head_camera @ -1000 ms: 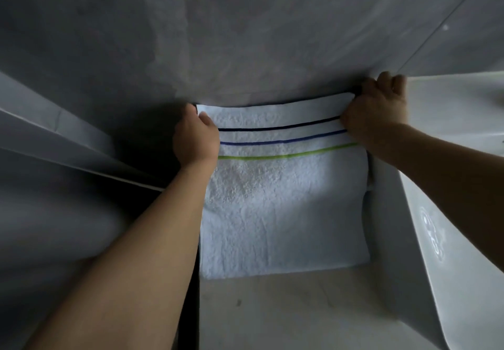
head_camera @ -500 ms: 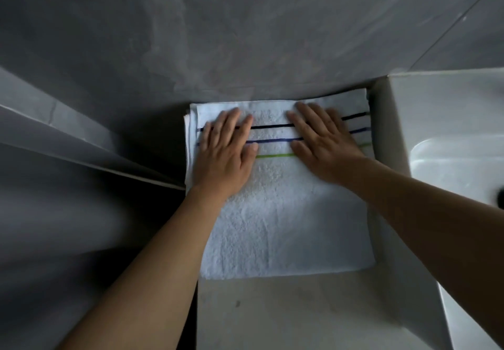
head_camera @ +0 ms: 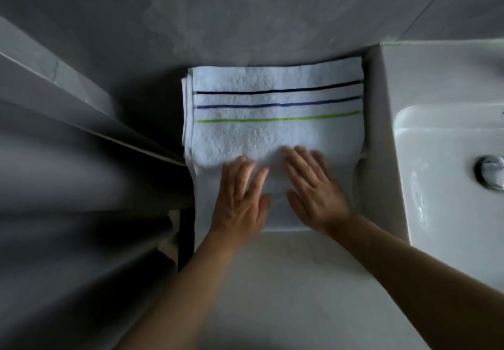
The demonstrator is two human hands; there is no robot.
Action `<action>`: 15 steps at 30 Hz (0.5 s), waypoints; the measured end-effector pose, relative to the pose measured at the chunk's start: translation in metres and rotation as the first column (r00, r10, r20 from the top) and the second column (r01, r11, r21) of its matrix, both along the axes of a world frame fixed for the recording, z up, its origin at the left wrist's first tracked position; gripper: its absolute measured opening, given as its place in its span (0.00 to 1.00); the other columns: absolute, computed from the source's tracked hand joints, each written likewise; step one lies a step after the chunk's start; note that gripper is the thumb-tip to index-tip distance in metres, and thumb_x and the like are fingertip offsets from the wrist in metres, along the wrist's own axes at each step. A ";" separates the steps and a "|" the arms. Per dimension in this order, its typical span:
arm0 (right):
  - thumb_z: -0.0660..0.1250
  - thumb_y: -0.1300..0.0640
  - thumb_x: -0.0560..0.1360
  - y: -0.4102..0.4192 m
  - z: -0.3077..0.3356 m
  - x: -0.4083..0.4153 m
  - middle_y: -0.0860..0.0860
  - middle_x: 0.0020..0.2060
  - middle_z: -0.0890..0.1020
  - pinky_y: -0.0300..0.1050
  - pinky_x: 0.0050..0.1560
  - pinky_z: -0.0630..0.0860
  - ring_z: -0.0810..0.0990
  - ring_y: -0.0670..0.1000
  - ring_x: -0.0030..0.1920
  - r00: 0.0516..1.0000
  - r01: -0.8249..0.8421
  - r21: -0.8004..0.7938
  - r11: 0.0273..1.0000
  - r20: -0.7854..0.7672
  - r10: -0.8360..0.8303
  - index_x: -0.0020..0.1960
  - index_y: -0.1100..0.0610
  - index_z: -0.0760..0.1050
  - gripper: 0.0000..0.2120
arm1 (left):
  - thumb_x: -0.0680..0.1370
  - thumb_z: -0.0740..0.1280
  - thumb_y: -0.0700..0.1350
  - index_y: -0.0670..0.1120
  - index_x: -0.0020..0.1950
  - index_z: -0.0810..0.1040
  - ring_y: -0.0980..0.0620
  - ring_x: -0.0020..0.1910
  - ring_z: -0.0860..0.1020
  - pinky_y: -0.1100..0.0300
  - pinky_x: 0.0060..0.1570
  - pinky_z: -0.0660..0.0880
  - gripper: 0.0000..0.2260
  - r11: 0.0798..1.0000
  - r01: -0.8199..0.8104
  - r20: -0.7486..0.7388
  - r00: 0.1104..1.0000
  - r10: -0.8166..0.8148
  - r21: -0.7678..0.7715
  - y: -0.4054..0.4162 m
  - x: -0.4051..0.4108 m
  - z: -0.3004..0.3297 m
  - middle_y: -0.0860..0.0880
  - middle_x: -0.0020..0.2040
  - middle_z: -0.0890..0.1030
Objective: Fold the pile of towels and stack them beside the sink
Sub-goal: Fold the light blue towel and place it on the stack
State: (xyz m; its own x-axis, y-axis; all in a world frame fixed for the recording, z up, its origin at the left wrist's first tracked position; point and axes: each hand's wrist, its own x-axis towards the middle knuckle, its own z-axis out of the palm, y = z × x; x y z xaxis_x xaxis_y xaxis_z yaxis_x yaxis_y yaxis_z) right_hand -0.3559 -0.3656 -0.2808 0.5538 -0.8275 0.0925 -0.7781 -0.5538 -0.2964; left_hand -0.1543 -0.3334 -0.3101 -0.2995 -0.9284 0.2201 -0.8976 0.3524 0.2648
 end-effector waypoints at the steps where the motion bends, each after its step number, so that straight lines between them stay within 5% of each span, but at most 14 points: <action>1: 0.55 0.50 0.79 0.012 -0.008 -0.006 0.58 0.76 0.59 0.60 0.75 0.55 0.56 0.59 0.77 0.998 -0.029 0.053 0.998 -0.062 0.032 0.75 0.62 0.62 0.28 | 0.78 0.66 0.46 0.39 0.73 0.71 0.35 0.74 0.64 0.34 0.72 0.59 0.24 0.999 -0.006 0.024 1.000 0.005 0.051 0.011 -0.002 -0.005 0.37 0.72 0.69; 7: 0.48 0.42 0.80 0.029 -0.023 -0.036 0.50 0.79 0.51 0.55 0.75 0.49 0.52 0.55 0.78 0.918 0.144 0.270 0.952 -0.395 -0.027 0.79 0.52 0.52 0.30 | 0.81 0.55 0.54 0.43 0.78 0.64 0.42 0.78 0.59 0.38 0.74 0.57 0.27 0.962 -0.063 0.212 0.977 0.006 0.265 0.035 0.019 -0.013 0.44 0.79 0.63; 10: 0.52 0.48 0.79 0.030 -0.012 -0.039 0.51 0.79 0.48 0.55 0.75 0.48 0.49 0.55 0.78 0.888 0.209 0.272 0.939 -0.454 -0.066 0.80 0.54 0.49 0.31 | 0.81 0.52 0.56 0.42 0.78 0.63 0.43 0.78 0.59 0.39 0.75 0.56 0.29 0.940 -0.162 0.261 0.962 0.082 0.301 0.039 0.040 -0.007 0.44 0.79 0.62; 13: 0.53 0.52 0.76 0.033 0.002 -0.027 0.55 0.79 0.47 0.57 0.75 0.42 0.47 0.58 0.78 0.839 0.230 0.254 0.939 -0.541 -0.059 0.79 0.58 0.46 0.34 | 0.78 0.55 0.56 0.40 0.76 0.66 0.39 0.75 0.65 0.37 0.73 0.59 0.31 0.927 -0.194 0.239 0.964 0.120 0.320 0.039 0.050 0.005 0.40 0.76 0.67; 15: 0.56 0.49 0.76 0.038 0.006 -0.017 0.56 0.78 0.50 0.56 0.75 0.47 0.51 0.58 0.76 0.826 0.197 0.288 0.937 -0.563 -0.001 0.79 0.57 0.45 0.36 | 0.73 0.59 0.57 0.41 0.76 0.67 0.38 0.71 0.69 0.39 0.72 0.63 0.34 0.934 -0.093 0.242 0.970 0.007 0.346 0.039 0.049 0.012 0.40 0.73 0.69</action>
State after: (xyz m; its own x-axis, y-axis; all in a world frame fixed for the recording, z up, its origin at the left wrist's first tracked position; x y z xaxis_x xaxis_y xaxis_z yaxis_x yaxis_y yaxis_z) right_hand -0.3727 -0.3280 -0.2745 0.3434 -0.8081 -0.4786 -0.9084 -0.4152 0.0492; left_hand -0.1055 -0.2940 -0.2980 -0.2539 -0.9475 -0.1943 -0.9627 0.2282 0.1452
